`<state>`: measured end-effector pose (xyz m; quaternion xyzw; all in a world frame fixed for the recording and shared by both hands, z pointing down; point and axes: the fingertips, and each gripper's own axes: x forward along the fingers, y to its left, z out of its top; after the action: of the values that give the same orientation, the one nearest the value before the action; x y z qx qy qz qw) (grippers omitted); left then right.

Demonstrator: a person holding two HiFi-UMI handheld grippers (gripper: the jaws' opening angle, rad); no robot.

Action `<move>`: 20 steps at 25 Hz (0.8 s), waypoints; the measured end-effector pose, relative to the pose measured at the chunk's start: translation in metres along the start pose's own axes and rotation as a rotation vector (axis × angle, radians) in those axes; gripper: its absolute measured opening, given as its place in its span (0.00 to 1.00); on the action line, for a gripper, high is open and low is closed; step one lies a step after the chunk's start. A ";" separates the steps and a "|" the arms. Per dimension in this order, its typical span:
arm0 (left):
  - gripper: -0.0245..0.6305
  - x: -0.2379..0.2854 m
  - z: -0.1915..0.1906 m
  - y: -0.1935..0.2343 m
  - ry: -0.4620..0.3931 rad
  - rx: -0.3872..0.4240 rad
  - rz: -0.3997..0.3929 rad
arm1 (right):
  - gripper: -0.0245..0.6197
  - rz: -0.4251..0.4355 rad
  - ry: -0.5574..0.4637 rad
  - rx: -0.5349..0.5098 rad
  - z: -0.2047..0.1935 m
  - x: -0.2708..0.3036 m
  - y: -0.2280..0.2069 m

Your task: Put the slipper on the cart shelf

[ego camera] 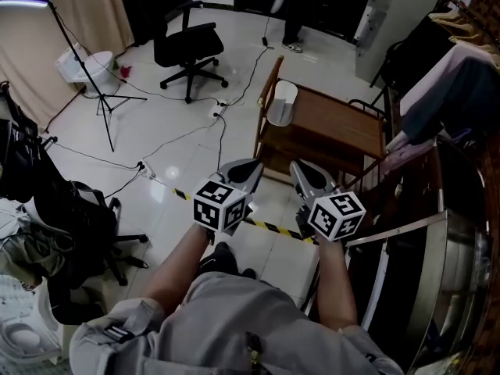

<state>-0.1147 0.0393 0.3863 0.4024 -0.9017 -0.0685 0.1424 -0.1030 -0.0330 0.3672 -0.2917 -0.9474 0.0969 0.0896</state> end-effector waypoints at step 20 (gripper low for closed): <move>0.05 0.192 0.028 0.178 0.090 -0.009 -0.083 | 0.04 -0.147 0.106 0.030 -0.002 0.192 -0.167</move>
<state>-0.3707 0.0152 0.4406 0.4416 -0.8766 -0.0602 0.1814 -0.3484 -0.0583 0.4304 -0.2248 -0.9585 0.0887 0.1509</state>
